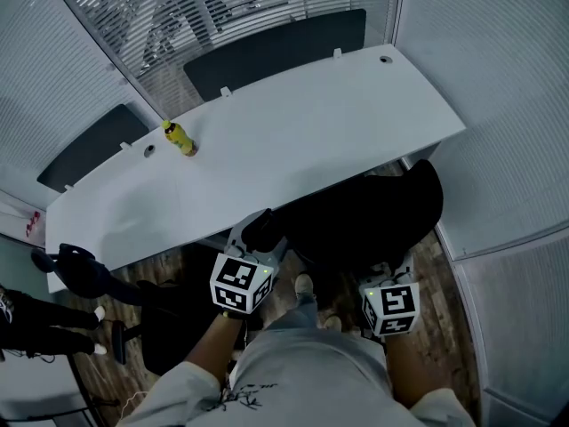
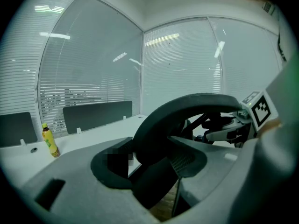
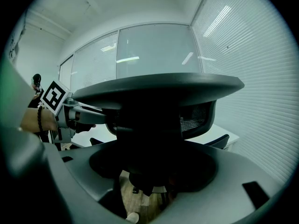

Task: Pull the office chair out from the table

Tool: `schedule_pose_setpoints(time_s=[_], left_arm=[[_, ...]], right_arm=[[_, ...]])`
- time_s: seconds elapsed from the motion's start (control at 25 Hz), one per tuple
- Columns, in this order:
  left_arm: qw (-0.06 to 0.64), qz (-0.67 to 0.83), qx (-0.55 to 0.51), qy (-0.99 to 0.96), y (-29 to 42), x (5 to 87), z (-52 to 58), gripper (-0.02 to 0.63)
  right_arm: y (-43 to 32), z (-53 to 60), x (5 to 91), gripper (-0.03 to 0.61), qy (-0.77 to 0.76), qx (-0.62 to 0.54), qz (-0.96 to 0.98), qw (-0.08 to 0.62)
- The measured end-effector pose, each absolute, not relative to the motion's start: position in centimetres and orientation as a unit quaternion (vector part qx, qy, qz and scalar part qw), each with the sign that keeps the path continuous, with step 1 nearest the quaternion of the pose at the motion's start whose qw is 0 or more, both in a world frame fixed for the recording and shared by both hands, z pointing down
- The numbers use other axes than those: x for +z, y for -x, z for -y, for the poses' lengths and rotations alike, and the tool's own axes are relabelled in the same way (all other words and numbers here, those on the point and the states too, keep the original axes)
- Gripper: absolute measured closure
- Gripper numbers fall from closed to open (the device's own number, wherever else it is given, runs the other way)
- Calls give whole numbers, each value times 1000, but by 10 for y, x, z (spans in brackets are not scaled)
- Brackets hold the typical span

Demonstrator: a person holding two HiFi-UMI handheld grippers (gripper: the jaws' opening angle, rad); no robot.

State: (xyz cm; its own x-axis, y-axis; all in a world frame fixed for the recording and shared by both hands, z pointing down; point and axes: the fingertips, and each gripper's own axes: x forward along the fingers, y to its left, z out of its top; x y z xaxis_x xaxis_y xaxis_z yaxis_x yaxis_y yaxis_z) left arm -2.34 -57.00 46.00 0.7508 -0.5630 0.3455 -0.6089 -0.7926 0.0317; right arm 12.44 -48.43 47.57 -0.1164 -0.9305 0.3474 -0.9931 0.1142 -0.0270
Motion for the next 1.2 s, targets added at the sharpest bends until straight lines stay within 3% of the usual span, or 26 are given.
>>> schedule_pose_setpoints(time_s=[1.2], left_arm=[[79,317,154,-932,10,462,463,377]], right_arm=[[-137,377,474,302,-649,126,742,115]])
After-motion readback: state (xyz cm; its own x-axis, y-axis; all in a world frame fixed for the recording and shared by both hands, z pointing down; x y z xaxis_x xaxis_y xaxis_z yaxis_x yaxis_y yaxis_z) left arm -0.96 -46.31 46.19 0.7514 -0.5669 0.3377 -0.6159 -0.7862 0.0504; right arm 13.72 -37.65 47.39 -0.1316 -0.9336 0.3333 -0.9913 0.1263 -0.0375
